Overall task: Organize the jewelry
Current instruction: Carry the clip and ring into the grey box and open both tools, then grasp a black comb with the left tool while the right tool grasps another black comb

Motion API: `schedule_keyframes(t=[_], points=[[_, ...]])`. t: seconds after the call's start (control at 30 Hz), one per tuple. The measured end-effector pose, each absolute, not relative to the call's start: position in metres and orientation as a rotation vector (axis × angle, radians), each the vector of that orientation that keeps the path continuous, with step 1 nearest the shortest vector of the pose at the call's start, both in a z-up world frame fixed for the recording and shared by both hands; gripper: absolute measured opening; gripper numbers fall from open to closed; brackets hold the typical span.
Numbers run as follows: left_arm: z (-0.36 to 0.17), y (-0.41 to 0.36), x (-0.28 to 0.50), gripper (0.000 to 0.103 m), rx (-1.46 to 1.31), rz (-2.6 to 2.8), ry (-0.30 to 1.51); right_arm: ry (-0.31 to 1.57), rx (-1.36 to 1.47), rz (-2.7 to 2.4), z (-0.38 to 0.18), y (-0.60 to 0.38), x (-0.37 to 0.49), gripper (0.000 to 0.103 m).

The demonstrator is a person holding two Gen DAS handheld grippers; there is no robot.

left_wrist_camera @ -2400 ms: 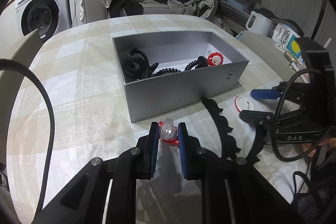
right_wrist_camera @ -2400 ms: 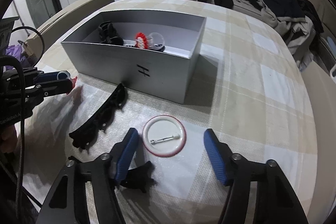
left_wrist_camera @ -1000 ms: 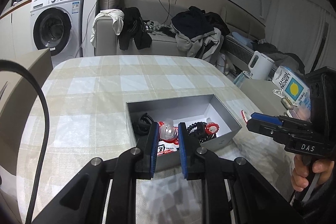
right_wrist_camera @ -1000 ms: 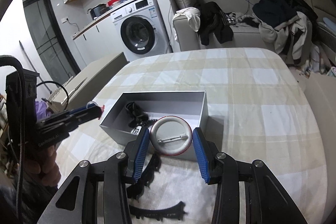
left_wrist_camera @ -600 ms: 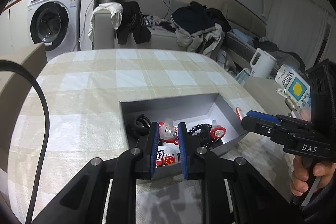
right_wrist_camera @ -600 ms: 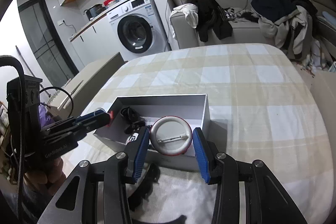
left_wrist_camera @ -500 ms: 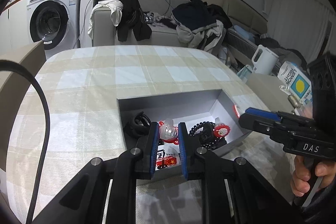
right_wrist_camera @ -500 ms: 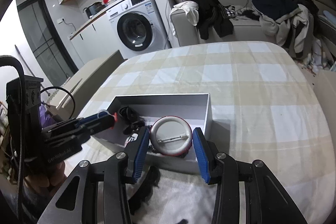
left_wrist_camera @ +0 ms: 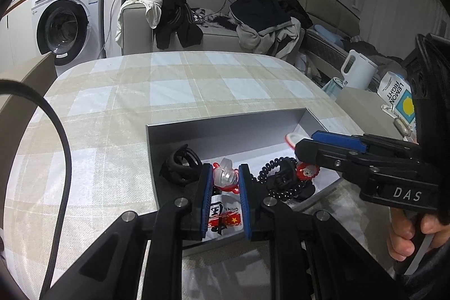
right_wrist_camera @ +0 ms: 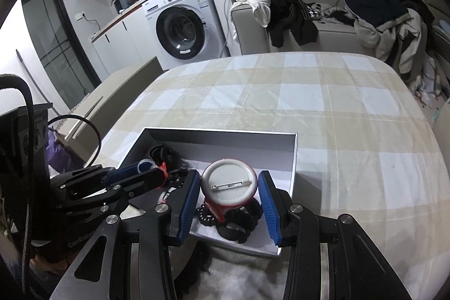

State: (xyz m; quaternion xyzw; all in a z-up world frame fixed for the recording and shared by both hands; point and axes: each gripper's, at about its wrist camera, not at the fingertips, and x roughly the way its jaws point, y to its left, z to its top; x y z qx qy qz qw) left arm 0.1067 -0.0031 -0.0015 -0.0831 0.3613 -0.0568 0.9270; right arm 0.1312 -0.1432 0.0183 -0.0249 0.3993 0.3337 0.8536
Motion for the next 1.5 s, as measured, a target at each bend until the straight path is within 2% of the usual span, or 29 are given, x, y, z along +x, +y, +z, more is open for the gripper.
schedule_keyframes(t=[0.63, 0.7, 0.73, 0.8, 0.83, 0.87, 1.0, 1.07, 1.1, 1.13, 1.5], points=[[-0.001, -0.004, 0.110, 0.014, -0.164, -0.116, 0.758, 0.866, -0.028, 0.727, 0.020, -0.148, 0.127, 0.044], [0.000, -0.004, 0.109, 0.019, -0.172, -0.133, 0.758, 0.855, -0.018, 0.732, 0.024, -0.156, 0.122, 0.048], [0.001, -0.005, 0.107, 0.023, -0.176, -0.140, 0.757, 0.846, -0.019, 0.725, 0.026, -0.159, 0.119, 0.055], [0.005, -0.005, 0.104, 0.039, -0.177, -0.143, 0.751, 0.818, -0.007, 0.731, 0.033, -0.169, 0.112, 0.059], [0.007, -0.005, 0.101, 0.052, -0.177, -0.144, 0.745, 0.808, -0.006, 0.723, 0.036, -0.174, 0.108, 0.065], [0.009, -0.005, 0.099, 0.061, -0.180, -0.147, 0.739, 0.801, -0.008, 0.710, 0.038, -0.178, 0.106, 0.072], [0.019, -0.004, 0.087, 0.080, -0.191, -0.167, 0.717, 0.785, -0.001, 0.659, 0.042, -0.199, 0.096, 0.088], [0.024, -0.003, 0.079, 0.091, -0.193, -0.163, 0.701, 0.796, 0.005, 0.625, 0.041, -0.209, 0.092, 0.101], [0.025, -0.002, 0.075, 0.094, -0.193, -0.156, 0.694, 0.797, 0.008, 0.608, 0.040, -0.213, 0.089, 0.102], [0.026, -0.002, 0.071, 0.102, -0.192, -0.145, 0.690, 0.799, 0.011, 0.588, 0.039, -0.219, 0.086, 0.103], [0.009, 0.004, 0.031, 0.102, -0.222, -0.074, 0.728, 0.906, 0.014, 0.550, 0.016, -0.236, 0.056, 0.103]])
